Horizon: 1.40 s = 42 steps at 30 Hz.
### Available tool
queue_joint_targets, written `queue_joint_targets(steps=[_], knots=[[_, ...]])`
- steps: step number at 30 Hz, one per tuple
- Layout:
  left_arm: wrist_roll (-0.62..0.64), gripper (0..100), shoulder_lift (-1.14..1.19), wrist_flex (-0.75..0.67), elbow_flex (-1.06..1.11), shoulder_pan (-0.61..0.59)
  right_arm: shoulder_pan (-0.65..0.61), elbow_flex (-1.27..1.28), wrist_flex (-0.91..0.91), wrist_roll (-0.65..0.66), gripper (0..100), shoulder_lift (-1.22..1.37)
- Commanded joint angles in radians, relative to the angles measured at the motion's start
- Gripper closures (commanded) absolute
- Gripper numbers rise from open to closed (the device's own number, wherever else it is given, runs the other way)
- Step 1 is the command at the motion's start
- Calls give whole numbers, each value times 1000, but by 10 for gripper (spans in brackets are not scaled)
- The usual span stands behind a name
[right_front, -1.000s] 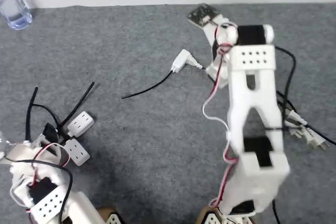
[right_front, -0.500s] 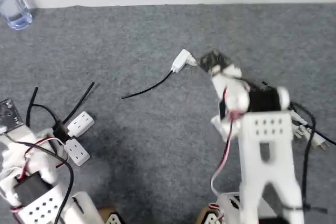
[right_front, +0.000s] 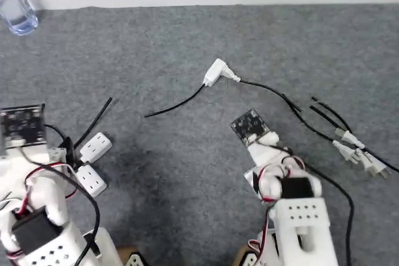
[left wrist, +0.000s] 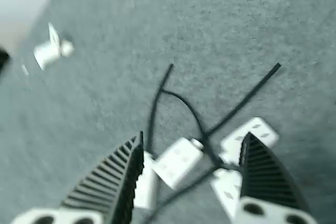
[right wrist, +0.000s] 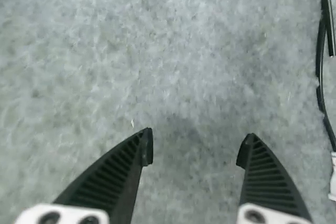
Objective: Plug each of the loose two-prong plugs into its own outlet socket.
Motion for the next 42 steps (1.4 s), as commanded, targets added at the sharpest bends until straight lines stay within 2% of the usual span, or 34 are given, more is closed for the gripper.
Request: queue_joint_targets(steps=[1, 6, 9, 11, 13, 16, 17, 19, 24, 30, 34, 37, 42], knots=[[-172, 728, 9, -58, -15, -51, -8, 115, -170, -2, 739, -56], [-394, 728, 100, -6, -168, -176, -10, 158, -222, -2, 739, -73], [-443, 728, 281, 20, -360, -250, -10, 161, -223, 0, 739, -73], [-446, 728, 453, 89, -532, -272, -10, 161, -223, 0, 739, -73], [-489, 728, 641, 232, -720, -269, -10, 163, -225, 0, 739, -73], [-586, 728, 918, 485, -970, -201, -27, 166, -225, 0, 739, -73], [-608, 728, 997, 531, -1029, -180, -38, 173, -226, 0, 739, -73], [-624, 728, 1105, 517, -1081, -150, -48, 187, -245, 35, 739, -73], [-752, 728, 1235, 517, -1026, -23, -48, 198, -254, 91, 739, -73], [-753, 728, 1333, 505, -924, 180, -47, 199, -254, 95, 739, -73], [-747, 731, 1404, 450, -835, 267, -45, 203, -280, 97, 739, -73], [-747, 769, 1441, 416, -746, 310, -45, 216, -306, 97, 739, -73], [-747, 793, 1462, 256, -664, 279, -45, 216, -308, 97, 739, -73]])
